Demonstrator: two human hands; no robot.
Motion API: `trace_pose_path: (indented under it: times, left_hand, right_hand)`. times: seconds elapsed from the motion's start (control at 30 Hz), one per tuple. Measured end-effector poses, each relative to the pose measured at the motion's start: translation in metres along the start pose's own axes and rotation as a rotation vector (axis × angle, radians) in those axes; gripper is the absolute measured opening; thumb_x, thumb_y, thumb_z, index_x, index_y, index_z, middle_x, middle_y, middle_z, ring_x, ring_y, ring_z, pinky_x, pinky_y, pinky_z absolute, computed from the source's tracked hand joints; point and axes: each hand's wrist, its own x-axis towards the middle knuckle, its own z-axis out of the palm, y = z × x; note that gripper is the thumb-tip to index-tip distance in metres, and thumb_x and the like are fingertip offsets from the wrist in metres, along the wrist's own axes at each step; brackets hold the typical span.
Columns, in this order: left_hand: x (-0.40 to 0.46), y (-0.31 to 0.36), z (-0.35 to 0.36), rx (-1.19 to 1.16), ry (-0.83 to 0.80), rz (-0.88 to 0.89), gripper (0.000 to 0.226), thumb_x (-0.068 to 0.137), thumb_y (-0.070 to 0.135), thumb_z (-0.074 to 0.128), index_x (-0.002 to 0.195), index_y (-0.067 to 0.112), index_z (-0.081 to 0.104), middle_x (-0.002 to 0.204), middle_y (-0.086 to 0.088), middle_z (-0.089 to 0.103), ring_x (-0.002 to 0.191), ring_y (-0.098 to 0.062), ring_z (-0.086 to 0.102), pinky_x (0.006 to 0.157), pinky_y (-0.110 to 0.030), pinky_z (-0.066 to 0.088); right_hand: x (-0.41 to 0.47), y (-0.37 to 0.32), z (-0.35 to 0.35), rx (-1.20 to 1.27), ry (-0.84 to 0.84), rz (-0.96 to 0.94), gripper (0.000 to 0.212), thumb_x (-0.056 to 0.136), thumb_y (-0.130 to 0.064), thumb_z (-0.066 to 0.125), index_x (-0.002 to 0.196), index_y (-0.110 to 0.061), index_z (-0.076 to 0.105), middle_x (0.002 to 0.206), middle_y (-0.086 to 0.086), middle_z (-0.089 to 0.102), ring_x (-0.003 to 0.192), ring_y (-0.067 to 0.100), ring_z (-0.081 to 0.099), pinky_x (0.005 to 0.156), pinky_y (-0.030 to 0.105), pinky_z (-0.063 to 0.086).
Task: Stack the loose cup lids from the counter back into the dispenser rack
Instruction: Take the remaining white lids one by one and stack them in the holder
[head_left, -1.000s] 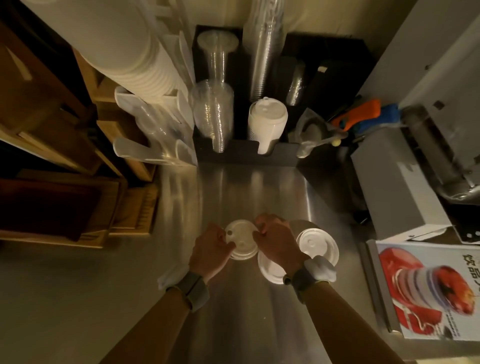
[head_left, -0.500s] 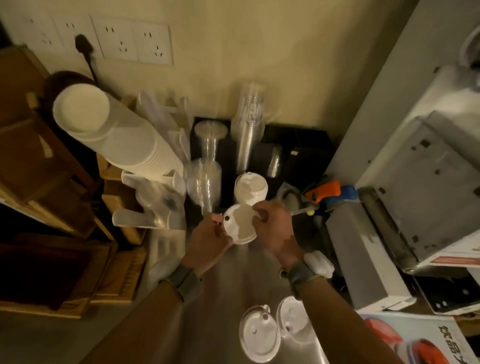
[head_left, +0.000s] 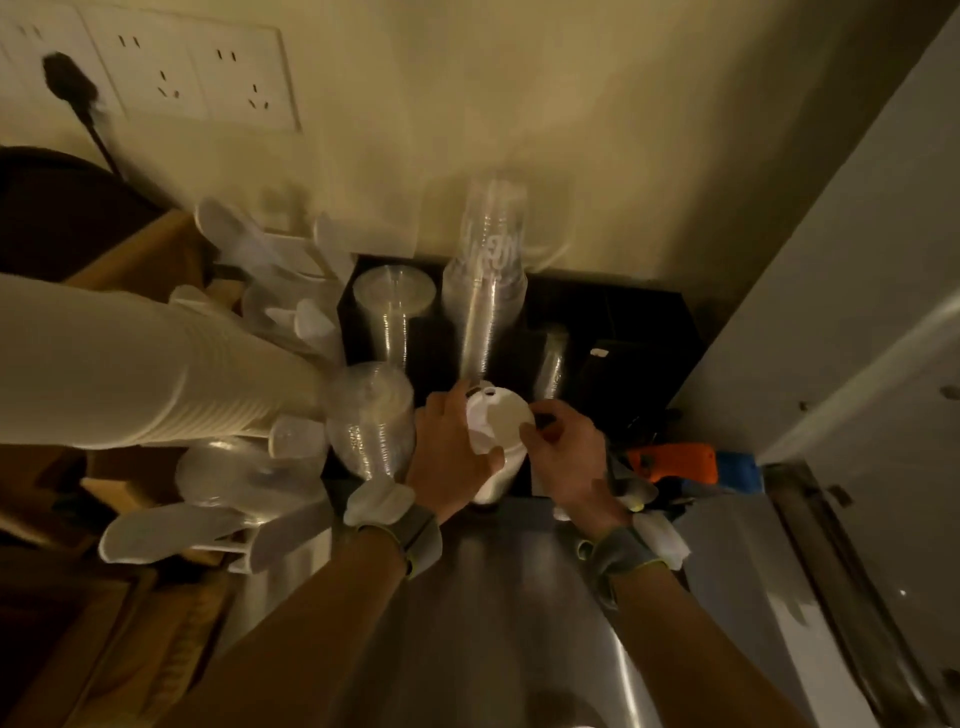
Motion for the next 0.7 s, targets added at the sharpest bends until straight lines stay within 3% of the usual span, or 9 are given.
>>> trace_pose_path:
  times: [0.1, 0.3, 0.4, 0.47, 0.7]
  left_hand:
    - [0.007, -0.014, 0.014, 0.084, 0.028, 0.023, 0.082, 0.069, 0.037, 0.075, 0.139, 0.015, 0.036, 0.135, -0.013, 0.047, 0.121, -0.031, 0.044, 0.101, -0.035, 0.032]
    - [0.006, -0.015, 0.010, 0.147, 0.079, 0.093, 0.077, 0.069, 0.044, 0.072, 0.132, 0.011, 0.044, 0.130, -0.014, 0.052, 0.116, -0.030, 0.048, 0.097, -0.038, 0.038]
    - [0.003, -0.015, 0.009, 0.162, 0.084, 0.116, 0.074, 0.069, 0.046, 0.069, 0.130, 0.013, 0.045, 0.125, -0.013, 0.052, 0.111, -0.030, 0.050, 0.092, -0.040, 0.046]
    - [0.001, -0.012, 0.011, 0.179, 0.090, 0.113, 0.074, 0.070, 0.048, 0.066, 0.132, 0.014, 0.044, 0.126, -0.012, 0.051, 0.111, -0.029, 0.050, 0.090, -0.044, 0.049]
    - [-0.005, -0.007, 0.014, 0.226, 0.070, 0.052, 0.080, 0.080, 0.049, 0.061, 0.144, 0.014, 0.029, 0.137, -0.012, 0.042, 0.120, -0.029, 0.045, 0.095, -0.044, 0.047]
  right_hand:
    - [0.011, 0.023, 0.011, -0.017, -0.013, -0.011, 0.013, 0.086, -0.026, 0.065, 0.098, -0.021, 0.065, 0.074, -0.001, 0.069, 0.068, 0.011, 0.064, 0.068, 0.035, 0.058]
    - [0.025, 0.019, 0.013, 0.005, 0.021, -0.096, 0.008, 0.086, -0.025, 0.064, 0.088, -0.019, 0.061, 0.060, -0.003, 0.060, 0.057, 0.004, 0.058, 0.047, 0.008, 0.040]
    - [0.027, 0.019, 0.017, -0.016, 0.022, -0.107, 0.007, 0.086, -0.024, 0.063, 0.088, -0.018, 0.061, 0.063, -0.003, 0.059, 0.057, 0.004, 0.056, 0.047, 0.008, 0.038]
    - [0.028, 0.022, 0.019, 0.007, 0.016, -0.076, 0.008, 0.086, -0.026, 0.063, 0.089, -0.019, 0.062, 0.065, -0.002, 0.061, 0.059, 0.010, 0.059, 0.051, 0.017, 0.042]
    - [0.031, 0.022, 0.018, 0.015, -0.020, -0.025, 0.012, 0.085, -0.028, 0.065, 0.093, -0.019, 0.064, 0.073, -0.001, 0.063, 0.066, 0.014, 0.061, 0.057, 0.025, 0.047]
